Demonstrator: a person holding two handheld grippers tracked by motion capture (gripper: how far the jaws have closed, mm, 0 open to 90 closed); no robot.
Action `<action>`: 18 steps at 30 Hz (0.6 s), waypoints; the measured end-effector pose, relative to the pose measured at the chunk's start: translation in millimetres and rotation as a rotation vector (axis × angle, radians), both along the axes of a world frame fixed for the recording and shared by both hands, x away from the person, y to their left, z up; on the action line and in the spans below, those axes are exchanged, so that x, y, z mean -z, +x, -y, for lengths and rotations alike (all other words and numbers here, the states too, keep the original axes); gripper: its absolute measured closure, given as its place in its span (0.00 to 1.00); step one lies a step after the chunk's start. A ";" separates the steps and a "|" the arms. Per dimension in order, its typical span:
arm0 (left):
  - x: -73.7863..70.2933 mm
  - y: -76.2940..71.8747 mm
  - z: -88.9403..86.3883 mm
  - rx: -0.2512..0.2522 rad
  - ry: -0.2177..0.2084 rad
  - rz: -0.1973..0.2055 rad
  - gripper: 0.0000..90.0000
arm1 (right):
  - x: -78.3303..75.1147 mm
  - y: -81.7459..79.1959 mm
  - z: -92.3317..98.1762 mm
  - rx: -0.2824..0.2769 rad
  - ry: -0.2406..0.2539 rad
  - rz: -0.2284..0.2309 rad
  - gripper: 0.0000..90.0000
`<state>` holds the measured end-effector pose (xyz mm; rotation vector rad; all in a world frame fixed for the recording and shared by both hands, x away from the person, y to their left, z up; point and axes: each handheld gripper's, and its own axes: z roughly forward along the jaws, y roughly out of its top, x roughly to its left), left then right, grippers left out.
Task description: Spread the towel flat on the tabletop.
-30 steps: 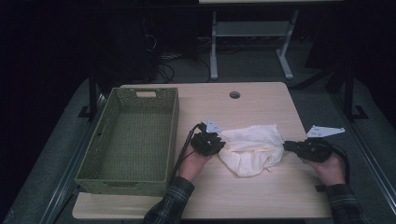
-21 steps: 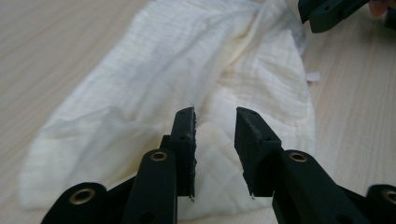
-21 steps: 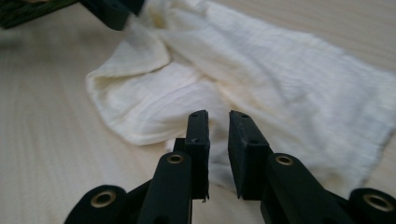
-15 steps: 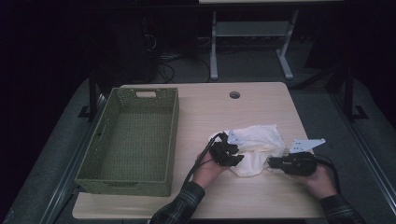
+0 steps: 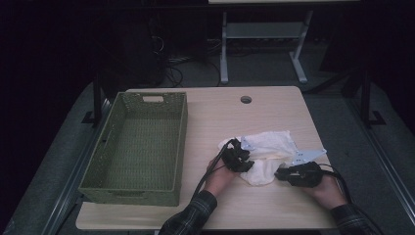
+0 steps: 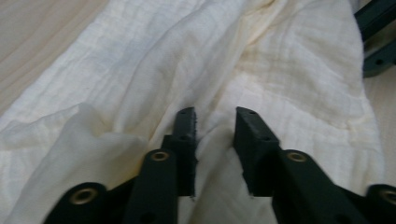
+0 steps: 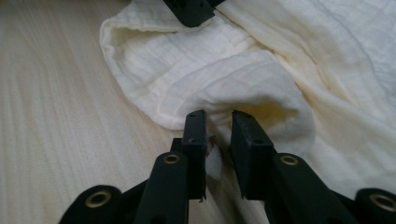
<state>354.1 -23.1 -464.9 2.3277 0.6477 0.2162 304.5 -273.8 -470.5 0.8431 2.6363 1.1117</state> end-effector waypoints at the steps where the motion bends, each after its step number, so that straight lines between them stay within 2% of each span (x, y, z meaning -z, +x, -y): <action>1: -0.3 -0.3 0.0 0.005 0.003 0.001 0.82 | -0.2 -1.0 -1.0 0.003 -0.009 0.008 0.86; 4: -1.9 -1.4 0.0 0.004 0.005 0.003 0.92 | -0.9 -1.3 -1.6 0.005 -0.035 0.032 0.93; 9: -12.3 -3.9 -7.7 0.008 -0.018 0.007 0.94 | -3.3 -1.7 6.5 0.005 -0.040 0.028 0.95; 15: -29.7 -11.2 -25.4 -0.005 -0.074 0.012 0.95 | -14.6 -2.0 27.4 0.051 0.039 0.022 0.95; 17: -33.3 -12.7 -29.1 -0.006 -0.077 0.017 0.95 | -15.5 -2.1 30.2 0.050 0.043 0.030 0.95; 18: -39.4 -16.1 -35.8 -0.018 -0.097 0.017 0.95 | -17.5 -4.1 37.8 0.063 0.053 0.038 0.95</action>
